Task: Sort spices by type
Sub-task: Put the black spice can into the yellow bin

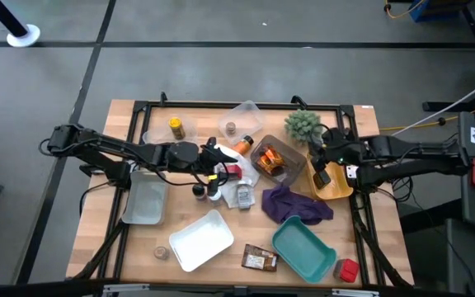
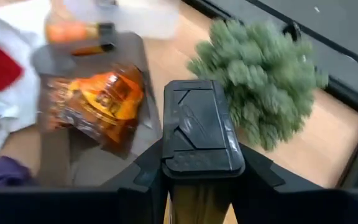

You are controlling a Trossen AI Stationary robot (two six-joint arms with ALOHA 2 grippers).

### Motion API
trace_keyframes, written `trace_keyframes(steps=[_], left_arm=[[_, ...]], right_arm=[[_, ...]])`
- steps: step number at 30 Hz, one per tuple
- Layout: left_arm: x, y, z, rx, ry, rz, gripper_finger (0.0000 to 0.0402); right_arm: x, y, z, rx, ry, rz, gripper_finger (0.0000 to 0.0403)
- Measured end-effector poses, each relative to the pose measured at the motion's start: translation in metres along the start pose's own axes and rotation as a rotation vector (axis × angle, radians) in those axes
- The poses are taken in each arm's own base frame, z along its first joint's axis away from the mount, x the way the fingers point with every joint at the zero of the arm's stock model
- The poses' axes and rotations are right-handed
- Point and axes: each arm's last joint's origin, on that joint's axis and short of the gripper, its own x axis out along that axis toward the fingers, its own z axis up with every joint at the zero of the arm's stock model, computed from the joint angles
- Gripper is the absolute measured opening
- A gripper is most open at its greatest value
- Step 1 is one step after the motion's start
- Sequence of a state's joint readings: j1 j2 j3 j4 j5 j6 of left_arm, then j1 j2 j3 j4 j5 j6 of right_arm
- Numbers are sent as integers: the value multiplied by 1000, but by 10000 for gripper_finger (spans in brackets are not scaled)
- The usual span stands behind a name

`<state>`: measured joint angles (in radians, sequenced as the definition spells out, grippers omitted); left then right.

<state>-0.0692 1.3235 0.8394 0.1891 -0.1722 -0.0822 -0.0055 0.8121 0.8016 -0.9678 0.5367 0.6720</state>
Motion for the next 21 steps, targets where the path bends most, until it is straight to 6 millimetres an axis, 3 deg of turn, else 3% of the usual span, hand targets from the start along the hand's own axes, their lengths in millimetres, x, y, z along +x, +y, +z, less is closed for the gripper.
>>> trace_keyframes(steps=[7, 21], left_arm=[[0, 0, 0, 0, 0, 0, 200], [0, 0, 0, 0, 0, 0, 200]], right_arm=[[21, -13, -32, 33, -17, -98, 127], [61, -13, -71, 97, -43, -83, 132]])
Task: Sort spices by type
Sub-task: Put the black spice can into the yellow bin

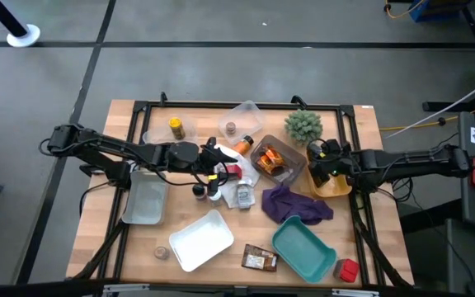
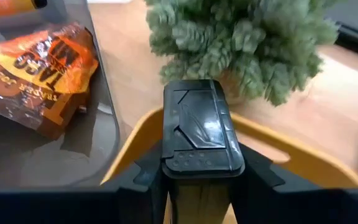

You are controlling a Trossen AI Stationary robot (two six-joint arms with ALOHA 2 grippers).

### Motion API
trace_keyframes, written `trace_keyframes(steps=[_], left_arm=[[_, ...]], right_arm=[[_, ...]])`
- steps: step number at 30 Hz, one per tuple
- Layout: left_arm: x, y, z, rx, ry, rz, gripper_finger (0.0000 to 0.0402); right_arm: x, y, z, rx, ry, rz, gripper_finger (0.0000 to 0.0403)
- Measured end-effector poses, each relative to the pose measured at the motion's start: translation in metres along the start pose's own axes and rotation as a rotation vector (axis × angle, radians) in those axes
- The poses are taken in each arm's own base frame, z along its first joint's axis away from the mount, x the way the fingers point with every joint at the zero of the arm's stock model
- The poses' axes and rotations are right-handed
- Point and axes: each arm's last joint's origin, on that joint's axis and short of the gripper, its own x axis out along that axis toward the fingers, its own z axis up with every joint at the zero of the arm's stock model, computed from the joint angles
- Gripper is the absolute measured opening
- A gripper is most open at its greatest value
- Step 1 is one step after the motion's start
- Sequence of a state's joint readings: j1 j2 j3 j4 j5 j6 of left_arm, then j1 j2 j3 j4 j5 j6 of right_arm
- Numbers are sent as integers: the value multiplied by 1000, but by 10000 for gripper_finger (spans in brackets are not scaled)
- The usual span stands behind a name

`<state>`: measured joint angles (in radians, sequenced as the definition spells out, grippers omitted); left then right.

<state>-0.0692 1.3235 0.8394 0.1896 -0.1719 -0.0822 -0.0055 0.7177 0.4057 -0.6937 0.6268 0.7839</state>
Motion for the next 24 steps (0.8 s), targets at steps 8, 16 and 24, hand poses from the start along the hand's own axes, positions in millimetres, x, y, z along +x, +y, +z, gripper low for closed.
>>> trace_keyframes(steps=[8, 16, 24], left_arm=[[0, 0, 0, 0, -1, 0, 200], [0, 0, 0, 0, -1, 0, 200], [0, 0, 0, 0, -1, 0, 200]], right_arm=[[9, -2, -12, -4, 13, 1, 137], [10, 0, -14, -7, 59, 43, 157], [10, 0, -15, -10, 89, 69, 159]])
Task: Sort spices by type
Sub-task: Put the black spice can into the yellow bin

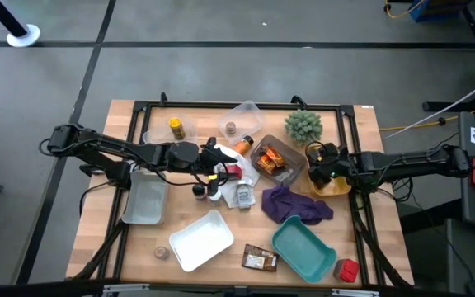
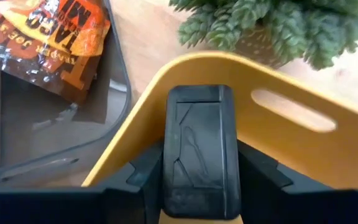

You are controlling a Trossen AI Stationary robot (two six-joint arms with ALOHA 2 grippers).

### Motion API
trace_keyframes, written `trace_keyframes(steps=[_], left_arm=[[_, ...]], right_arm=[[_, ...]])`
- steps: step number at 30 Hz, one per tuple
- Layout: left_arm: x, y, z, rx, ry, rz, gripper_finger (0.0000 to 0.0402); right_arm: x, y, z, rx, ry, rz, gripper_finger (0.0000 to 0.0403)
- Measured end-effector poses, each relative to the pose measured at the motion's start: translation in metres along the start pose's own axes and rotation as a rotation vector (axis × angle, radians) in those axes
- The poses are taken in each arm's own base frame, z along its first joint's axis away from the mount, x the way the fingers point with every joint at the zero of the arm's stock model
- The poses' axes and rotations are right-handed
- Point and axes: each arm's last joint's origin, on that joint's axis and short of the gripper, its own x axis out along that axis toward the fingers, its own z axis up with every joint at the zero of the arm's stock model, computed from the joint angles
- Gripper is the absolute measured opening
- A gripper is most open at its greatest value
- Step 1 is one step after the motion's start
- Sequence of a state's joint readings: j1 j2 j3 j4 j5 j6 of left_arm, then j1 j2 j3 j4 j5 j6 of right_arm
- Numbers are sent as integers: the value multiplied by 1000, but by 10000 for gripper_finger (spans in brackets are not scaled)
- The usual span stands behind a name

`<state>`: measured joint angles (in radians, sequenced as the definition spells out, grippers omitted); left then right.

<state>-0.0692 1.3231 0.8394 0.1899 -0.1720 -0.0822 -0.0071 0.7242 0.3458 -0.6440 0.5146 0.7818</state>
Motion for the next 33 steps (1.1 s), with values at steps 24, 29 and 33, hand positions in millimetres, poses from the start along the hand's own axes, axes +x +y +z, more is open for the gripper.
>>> trace_keyframes(steps=[24, 29, 33], left_arm=[[0, 0, 0, 0, 0, 0, 200], [0, 0, 0, 0, 0, 0, 200], [0, 0, 0, 0, 0, 0, 200]], right_arm=[[-18, 7, 16, -147, 59, 116, 205], [-17, 7, 16, -152, 60, 115, 205], [-18, 7, 16, -172, 57, 119, 205]])
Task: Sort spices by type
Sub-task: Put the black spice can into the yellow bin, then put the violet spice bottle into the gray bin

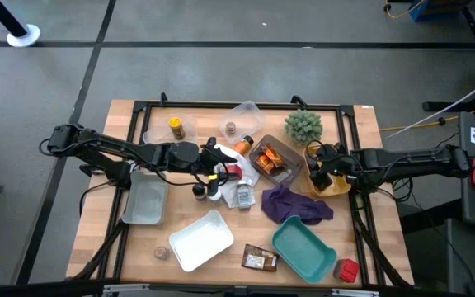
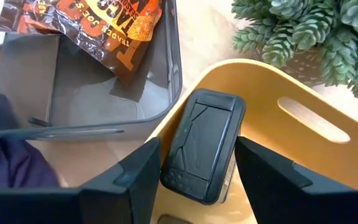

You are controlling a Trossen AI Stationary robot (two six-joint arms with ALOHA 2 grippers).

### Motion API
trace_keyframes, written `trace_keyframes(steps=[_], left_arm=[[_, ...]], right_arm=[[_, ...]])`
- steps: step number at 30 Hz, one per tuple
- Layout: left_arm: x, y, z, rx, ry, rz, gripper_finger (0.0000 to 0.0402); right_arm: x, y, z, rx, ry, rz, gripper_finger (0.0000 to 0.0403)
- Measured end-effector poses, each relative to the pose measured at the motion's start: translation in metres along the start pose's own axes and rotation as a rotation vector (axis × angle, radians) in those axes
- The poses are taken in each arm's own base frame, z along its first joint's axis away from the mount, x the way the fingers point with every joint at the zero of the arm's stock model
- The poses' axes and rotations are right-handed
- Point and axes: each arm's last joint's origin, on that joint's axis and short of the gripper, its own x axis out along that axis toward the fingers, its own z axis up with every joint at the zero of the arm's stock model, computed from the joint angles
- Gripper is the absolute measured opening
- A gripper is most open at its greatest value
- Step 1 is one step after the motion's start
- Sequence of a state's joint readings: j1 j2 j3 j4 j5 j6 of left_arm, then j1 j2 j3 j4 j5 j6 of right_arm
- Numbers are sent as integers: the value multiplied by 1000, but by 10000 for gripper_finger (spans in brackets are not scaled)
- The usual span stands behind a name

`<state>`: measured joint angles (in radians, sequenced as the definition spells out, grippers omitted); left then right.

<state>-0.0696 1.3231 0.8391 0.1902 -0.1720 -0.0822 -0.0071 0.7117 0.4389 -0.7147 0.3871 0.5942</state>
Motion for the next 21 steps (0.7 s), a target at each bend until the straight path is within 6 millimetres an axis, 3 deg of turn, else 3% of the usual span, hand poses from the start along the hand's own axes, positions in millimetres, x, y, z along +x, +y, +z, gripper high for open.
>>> trace_keyframes(steps=[10, 21], left_arm=[[-4, 0, 5, 10, -29, -2, 200], [-17, 1, 14, 14, -68, -6, 200]], right_arm=[[-3, 0, 1, 4, -1, 23, 205], [-31, 0, 20, 0, 20, 37, 205]])
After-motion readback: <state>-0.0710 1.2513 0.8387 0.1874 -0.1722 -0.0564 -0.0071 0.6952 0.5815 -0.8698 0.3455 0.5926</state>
